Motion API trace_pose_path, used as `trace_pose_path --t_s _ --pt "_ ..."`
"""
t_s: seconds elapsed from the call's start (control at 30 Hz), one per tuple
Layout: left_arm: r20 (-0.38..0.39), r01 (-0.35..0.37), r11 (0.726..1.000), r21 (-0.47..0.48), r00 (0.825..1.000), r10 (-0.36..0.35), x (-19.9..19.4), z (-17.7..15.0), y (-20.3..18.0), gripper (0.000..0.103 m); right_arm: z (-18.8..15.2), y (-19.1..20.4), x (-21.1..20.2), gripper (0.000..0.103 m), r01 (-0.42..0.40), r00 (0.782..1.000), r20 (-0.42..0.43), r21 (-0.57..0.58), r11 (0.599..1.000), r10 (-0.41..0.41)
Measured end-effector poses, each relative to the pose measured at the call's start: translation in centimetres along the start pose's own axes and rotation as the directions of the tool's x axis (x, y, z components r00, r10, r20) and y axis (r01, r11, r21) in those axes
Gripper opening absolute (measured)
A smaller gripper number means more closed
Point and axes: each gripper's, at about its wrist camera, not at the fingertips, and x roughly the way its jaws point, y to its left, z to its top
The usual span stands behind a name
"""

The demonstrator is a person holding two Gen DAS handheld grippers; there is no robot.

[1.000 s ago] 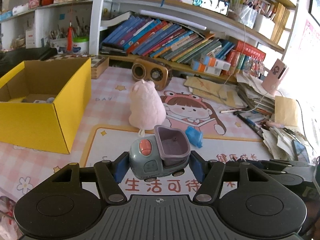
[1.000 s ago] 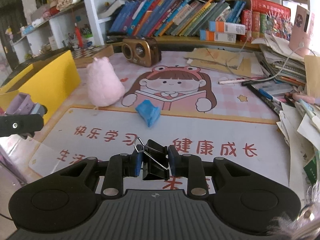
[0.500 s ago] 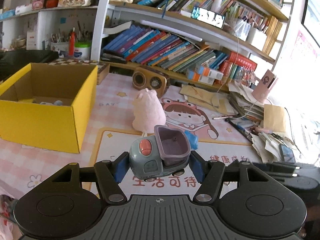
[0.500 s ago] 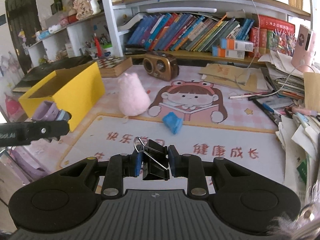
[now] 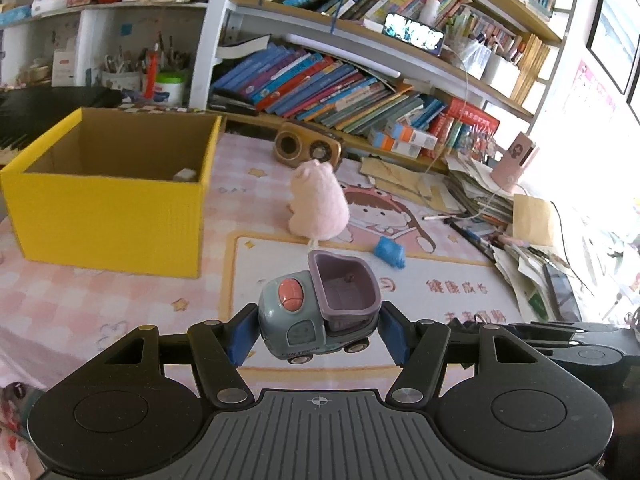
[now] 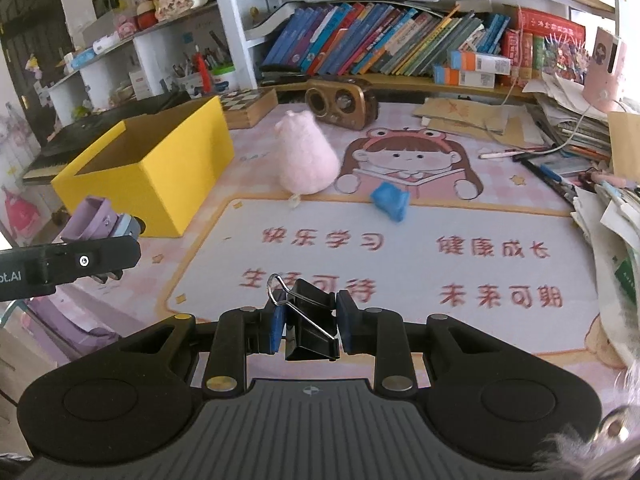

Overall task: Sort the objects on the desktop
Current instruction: 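Carry the binder clip and grey toy car with both tools toward the yellow box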

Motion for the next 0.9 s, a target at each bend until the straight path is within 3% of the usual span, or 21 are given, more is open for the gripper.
trace_pose_path --t_s 0.33,0.9 --pt "-0.015 0.027 1.000 0.007 1.000 -0.027 -4.0 -1.4 4.5 0.063 -1.9 7.0 -0.7 0.025 -0.002 1.000 -0.006 -0.019 1.000 0.002" --pt "-0.016 0.040 0.999 0.010 0.999 -0.039 -8.8 -3.7 9.7 0.063 -4.9 14.6 -1.6 0.025 -0.009 1.000 -0.016 -0.020 1.000 0.009"
